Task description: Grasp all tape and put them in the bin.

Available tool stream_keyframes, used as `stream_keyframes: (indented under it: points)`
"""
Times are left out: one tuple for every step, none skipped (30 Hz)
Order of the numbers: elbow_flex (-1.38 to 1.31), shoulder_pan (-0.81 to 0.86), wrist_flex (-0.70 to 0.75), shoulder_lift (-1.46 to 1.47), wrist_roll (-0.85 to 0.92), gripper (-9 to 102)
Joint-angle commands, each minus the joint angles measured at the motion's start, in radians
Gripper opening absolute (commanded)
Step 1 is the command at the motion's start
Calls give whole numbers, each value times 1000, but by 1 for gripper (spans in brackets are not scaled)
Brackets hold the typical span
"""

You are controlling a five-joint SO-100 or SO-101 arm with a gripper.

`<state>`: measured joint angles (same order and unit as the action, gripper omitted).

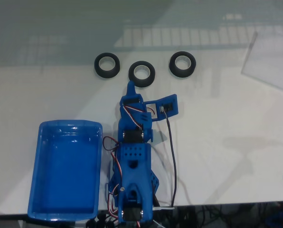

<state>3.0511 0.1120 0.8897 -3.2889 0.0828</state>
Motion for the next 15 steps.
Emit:
stream_keyframes:
  points:
    - [-100,18,-18,110,-17,26]
    - [-150,25,-18,172,-25,26]
    - [-206,32,-18,238,-31,26]
    - [-262,43,-18,311,-32,26]
    - [-319,52,-17,387,-34,26]
    - [-379,64,-14,463,-34,26]
    - [-436,77,-12,537,-35,26]
    - [-491,89,-12,612,-35,26]
    - [-546,101,-12,686,-38,25]
    - [-598,115,-18,758,-44,25]
    - [-650,127,-18,825,-52,25]
    - [-699,135,-18,894,-58,25]
    - [-749,140,-18,963,-66,25]
    - [-796,143,-18,1031,-75,25]
    - [-841,143,-18,1097,-84,25]
